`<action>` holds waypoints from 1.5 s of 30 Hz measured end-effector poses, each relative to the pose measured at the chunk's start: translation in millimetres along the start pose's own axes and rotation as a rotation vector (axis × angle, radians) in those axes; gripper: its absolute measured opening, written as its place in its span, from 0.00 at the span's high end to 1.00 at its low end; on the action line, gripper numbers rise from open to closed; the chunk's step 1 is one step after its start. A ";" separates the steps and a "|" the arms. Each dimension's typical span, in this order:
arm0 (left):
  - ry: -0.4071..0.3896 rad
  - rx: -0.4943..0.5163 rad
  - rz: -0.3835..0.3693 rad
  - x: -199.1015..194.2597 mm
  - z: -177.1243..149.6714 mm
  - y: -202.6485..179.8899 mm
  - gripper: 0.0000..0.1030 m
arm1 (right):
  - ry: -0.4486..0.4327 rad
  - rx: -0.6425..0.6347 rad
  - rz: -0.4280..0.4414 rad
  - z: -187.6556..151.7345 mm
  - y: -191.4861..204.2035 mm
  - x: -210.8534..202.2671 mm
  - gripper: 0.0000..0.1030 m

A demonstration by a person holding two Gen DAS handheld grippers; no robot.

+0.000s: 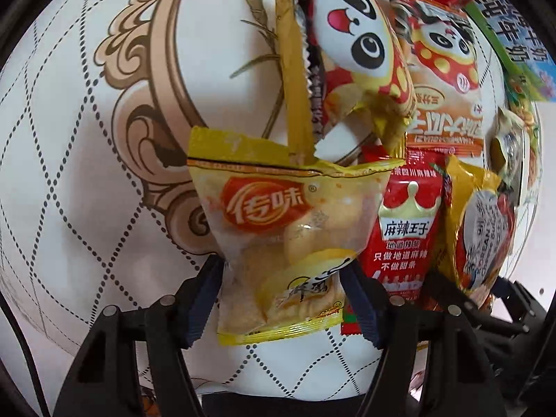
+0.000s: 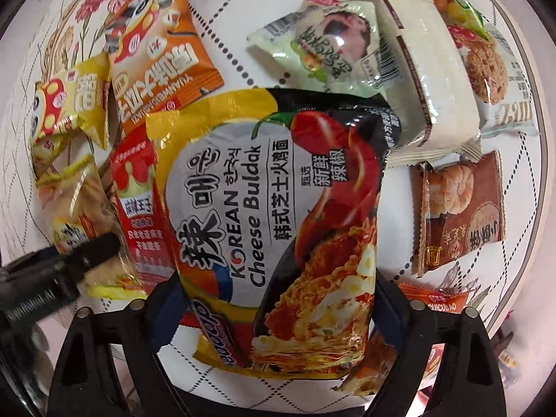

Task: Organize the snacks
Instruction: 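Carry both packets into the cardboard box and open both grippers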

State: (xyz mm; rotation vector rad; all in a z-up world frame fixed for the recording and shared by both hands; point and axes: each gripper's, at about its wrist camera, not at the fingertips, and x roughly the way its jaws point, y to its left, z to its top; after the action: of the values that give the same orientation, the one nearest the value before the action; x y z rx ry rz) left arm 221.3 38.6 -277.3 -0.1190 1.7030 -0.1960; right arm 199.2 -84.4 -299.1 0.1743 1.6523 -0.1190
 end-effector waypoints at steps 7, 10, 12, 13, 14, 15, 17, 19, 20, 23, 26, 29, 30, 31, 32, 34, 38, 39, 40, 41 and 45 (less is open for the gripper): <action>-0.046 0.070 0.103 -19.2 -2.8 -47.1 0.36 | -0.016 -0.018 0.021 5.2 10.5 11.5 0.15; -0.089 0.095 0.136 -31.8 -11.1 -67.8 0.48 | -0.042 -0.035 0.037 -0.4 5.2 7.7 0.15; -0.111 0.100 0.145 -40.4 -20.1 -75.6 0.53 | -0.055 -0.043 0.051 -3.2 2.6 1.6 0.15; -0.118 0.102 0.149 -41.5 -27.0 -77.3 0.54 | -0.058 -0.047 0.057 -6.1 -2.7 -6.1 0.15; -0.126 0.106 0.154 -48.2 -38.5 -82.7 0.56 | -0.063 -0.048 0.068 -10.2 -7.0 -9.8 0.15; -0.136 0.112 0.155 -54.2 -46.6 -87.7 0.58 | -0.067 -0.046 0.085 -13.3 -9.6 -10.9 0.15; -0.136 0.116 0.145 -67.1 -59.6 -89.5 0.58 | -0.071 -0.035 0.117 -18.9 -17.6 -19.7 0.15; -0.141 0.112 0.129 -79.3 -74.0 -89.2 0.59 | -0.088 -0.023 0.148 -25.4 -27.8 -33.1 0.15; -0.146 0.110 0.122 -88.2 -80.2 -93.7 0.59 | -0.094 -0.017 0.163 -21.5 -32.7 -36.9 0.15; -0.168 0.103 0.091 -120.9 -92.0 -99.0 0.60 | -0.127 0.003 0.220 -25.4 -49.3 -62.3 0.15; -0.216 0.108 0.064 -163.1 -101.1 -113.5 0.60 | -0.174 0.021 0.267 -24.2 -68.3 -92.3 0.15; -0.270 0.125 0.017 -210.7 -100.1 -137.2 0.60 | -0.225 0.033 0.306 -17.6 -89.5 -127.2 0.15; -0.292 0.142 0.003 -229.4 -99.8 -150.6 0.60 | -0.242 0.036 0.319 -14.3 -95.5 -140.5 0.15; -0.313 0.157 -0.008 -247.8 -96.1 -159.5 0.60 | -0.262 0.039 0.335 -7.8 -104.5 -156.6 0.15; -0.334 0.177 -0.025 -275.4 -90.9 -157.0 0.60 | -0.276 0.044 0.345 -3.6 -109.3 -169.1 0.15; -0.370 0.221 -0.074 -321.7 -68.1 -168.9 0.60 | -0.325 0.051 0.380 13.3 -126.2 -201.1 0.15; -0.427 0.268 -0.111 -379.9 -6.0 -197.2 0.60 | -0.399 0.068 0.426 51.8 -153.4 -249.9 0.15; -0.433 0.280 -0.094 -385.5 9.8 -212.0 0.60 | -0.416 0.065 0.427 63.7 -158.9 -259.8 0.15; -0.431 0.282 -0.092 -388.0 27.3 -225.1 0.60 | -0.431 0.057 0.418 81.0 -165.1 -269.9 0.15; -0.422 0.278 -0.093 -369.8 51.5 -234.7 0.60 | -0.442 0.059 0.405 95.9 -167.7 -275.3 0.15; -0.320 0.256 -0.093 -340.1 130.2 -268.3 0.60 | -0.421 0.055 0.347 153.0 -183.0 -276.9 0.15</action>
State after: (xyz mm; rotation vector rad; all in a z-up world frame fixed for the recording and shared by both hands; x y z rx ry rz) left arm 389.1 -167.1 89.0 -0.0365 1.3430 -0.4385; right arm 338.1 -303.7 -41.9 0.4440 1.1809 0.0606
